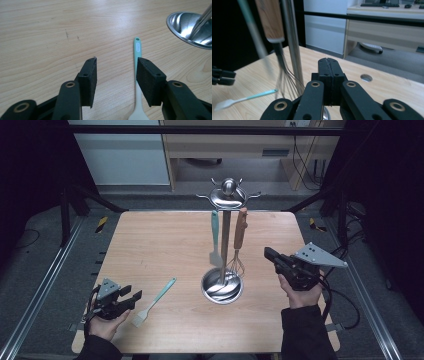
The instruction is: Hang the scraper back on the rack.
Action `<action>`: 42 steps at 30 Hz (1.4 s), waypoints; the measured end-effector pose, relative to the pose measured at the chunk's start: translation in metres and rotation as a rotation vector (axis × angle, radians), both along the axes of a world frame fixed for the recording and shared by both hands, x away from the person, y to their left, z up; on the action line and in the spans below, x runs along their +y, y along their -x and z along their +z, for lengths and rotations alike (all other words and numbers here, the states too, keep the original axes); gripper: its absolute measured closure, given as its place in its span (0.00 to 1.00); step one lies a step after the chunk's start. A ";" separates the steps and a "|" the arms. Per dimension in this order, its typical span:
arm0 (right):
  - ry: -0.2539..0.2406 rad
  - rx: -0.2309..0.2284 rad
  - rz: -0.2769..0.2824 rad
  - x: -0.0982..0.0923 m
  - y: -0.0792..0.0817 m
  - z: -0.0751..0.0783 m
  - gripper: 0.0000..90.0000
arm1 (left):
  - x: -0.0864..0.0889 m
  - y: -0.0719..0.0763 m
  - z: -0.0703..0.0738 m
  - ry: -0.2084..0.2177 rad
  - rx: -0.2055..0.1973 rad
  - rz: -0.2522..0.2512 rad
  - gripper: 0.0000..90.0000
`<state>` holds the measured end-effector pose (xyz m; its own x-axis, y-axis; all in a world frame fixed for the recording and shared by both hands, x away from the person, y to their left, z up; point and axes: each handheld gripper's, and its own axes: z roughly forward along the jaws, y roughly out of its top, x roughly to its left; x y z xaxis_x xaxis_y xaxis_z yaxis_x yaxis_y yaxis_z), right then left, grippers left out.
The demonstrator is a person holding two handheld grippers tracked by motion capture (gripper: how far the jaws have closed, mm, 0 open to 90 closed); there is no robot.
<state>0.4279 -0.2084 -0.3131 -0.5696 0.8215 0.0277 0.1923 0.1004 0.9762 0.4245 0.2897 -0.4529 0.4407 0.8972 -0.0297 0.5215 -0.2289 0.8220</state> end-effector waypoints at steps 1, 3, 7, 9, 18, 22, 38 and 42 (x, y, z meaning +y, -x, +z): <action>-0.001 -0.006 0.003 0.001 0.000 0.003 1.00 | 0.000 0.000 0.000 -0.001 0.000 0.003 0.56; -0.006 -0.018 0.009 0.004 0.001 0.010 1.00 | 0.001 -0.001 0.000 -0.002 0.002 0.007 0.55; -0.020 -0.047 0.019 0.010 0.001 0.024 1.00 | 0.001 -0.002 -0.001 -0.008 0.009 0.012 0.54; -0.021 -0.066 0.025 0.012 0.002 0.031 1.00 | 0.001 -0.002 -0.001 -0.013 0.010 0.015 0.54; -0.049 -0.139 0.061 0.028 0.006 0.065 1.00 | 0.001 -0.004 -0.003 -0.022 0.025 0.021 0.53; -0.048 -0.155 0.067 0.035 0.005 0.076 1.00 | 0.001 -0.004 -0.003 -0.019 0.027 0.021 0.53; -0.036 -0.190 0.076 0.049 0.003 0.098 1.00 | 0.000 -0.004 -0.004 -0.014 0.034 0.022 0.52; -0.029 -0.195 0.087 0.051 0.004 0.098 1.00 | 0.000 -0.004 -0.004 -0.015 0.038 0.021 0.52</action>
